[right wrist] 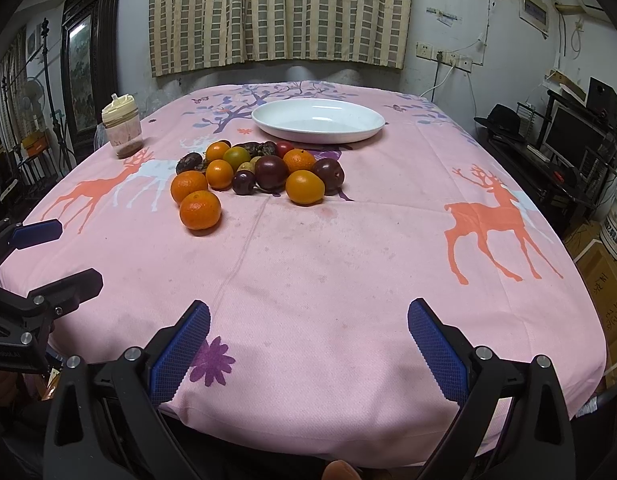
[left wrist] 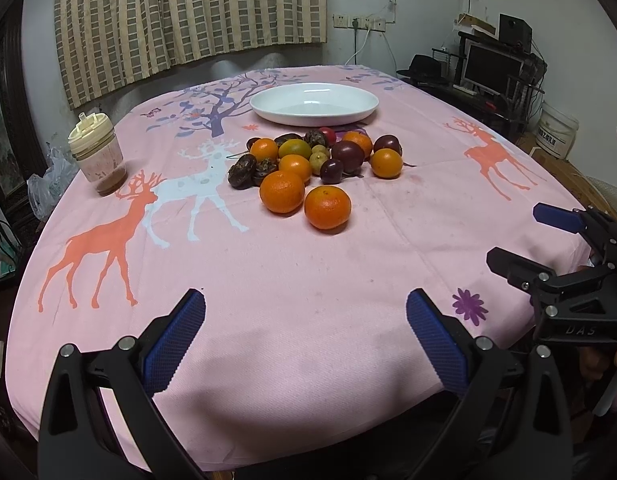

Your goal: Organize fruits

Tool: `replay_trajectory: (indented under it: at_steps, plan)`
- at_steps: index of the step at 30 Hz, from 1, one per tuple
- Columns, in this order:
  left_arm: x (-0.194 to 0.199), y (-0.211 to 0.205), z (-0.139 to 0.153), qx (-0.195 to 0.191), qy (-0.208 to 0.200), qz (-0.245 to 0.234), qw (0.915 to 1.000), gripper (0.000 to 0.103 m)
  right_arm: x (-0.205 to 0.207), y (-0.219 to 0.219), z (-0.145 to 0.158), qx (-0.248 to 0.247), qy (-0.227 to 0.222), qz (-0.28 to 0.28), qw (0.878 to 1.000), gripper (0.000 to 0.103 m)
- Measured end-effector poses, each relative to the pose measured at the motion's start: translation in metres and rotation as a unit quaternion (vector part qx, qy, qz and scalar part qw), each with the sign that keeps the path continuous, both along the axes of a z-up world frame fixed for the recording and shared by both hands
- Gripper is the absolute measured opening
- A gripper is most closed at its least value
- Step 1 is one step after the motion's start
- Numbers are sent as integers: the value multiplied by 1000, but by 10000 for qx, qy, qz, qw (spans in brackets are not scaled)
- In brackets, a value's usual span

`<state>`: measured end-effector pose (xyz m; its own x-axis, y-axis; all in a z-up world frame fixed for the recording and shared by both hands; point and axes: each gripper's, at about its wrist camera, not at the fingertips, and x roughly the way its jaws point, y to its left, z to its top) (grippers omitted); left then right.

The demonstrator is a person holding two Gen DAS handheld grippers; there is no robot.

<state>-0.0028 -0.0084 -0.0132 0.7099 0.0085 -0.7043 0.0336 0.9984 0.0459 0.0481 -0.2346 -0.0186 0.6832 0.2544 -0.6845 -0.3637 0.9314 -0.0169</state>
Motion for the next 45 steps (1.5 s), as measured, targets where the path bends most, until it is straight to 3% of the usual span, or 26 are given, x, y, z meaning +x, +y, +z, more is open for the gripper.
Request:
replay_trajectory:
  at_steps: [20,27,31,34,37,41,45]
  plan:
    - [-11,16,-6,-233,14,62,9997,99,-3,7,-3,-114,-85,41,9999,99]
    - [-9,37,-2,-349,-157,-6,9993,99,7,1,6,531,-55,136,9985,99]
    - [3,44,1,-399,-194,-55,9990,99,30,23,6,588,252,343,9974,96]
    - [10,51,-1,-495,-180,-97,9986,99,46,55,3,595,416,893,9934,91]
    - [14,60,-6,-562,-90,-80,9983,99,60,87,-5,271,509,1192,9912,88]
    - [18,72,-9,-525,-12,-6,9986,99,80,117,-18,28,799,1480,9858,76]
    - [28,81,-10,-529,124,-128,9984,99,93,130,-26,-121,953,1573,9829,74]
